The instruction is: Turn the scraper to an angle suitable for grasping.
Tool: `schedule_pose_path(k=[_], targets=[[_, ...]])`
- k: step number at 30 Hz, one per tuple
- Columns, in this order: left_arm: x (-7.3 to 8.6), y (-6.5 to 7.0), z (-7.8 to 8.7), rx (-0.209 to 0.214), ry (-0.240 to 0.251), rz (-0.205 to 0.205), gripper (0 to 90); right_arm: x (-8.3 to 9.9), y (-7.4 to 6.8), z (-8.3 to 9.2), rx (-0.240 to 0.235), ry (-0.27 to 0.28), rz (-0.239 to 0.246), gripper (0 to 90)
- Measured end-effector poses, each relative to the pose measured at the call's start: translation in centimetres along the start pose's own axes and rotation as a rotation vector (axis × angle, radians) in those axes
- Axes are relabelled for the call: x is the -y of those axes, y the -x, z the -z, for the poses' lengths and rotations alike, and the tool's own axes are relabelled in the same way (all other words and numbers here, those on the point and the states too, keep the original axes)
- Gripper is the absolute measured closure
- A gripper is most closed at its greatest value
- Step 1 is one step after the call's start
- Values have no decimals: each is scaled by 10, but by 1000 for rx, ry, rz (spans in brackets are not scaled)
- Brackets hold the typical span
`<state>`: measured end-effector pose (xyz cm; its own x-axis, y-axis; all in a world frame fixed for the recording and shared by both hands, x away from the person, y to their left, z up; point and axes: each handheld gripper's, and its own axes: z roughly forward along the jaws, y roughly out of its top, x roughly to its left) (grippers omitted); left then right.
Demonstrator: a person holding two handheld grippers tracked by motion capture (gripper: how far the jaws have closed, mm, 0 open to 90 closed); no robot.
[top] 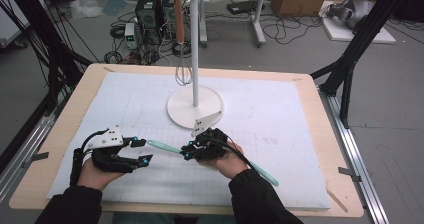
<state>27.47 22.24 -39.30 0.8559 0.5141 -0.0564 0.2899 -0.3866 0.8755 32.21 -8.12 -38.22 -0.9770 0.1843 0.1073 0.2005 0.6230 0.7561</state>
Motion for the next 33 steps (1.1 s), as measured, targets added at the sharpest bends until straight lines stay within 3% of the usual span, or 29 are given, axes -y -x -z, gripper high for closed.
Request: schedule_pose_path(k=[15,33], targets=[[0,2,-4,62,-23,-20,502,-3,-10,-13,-57,-9,75,808],[1,2,-7,111,-36,-28,571,-4,-14,-13,-66,-1,136,807]])
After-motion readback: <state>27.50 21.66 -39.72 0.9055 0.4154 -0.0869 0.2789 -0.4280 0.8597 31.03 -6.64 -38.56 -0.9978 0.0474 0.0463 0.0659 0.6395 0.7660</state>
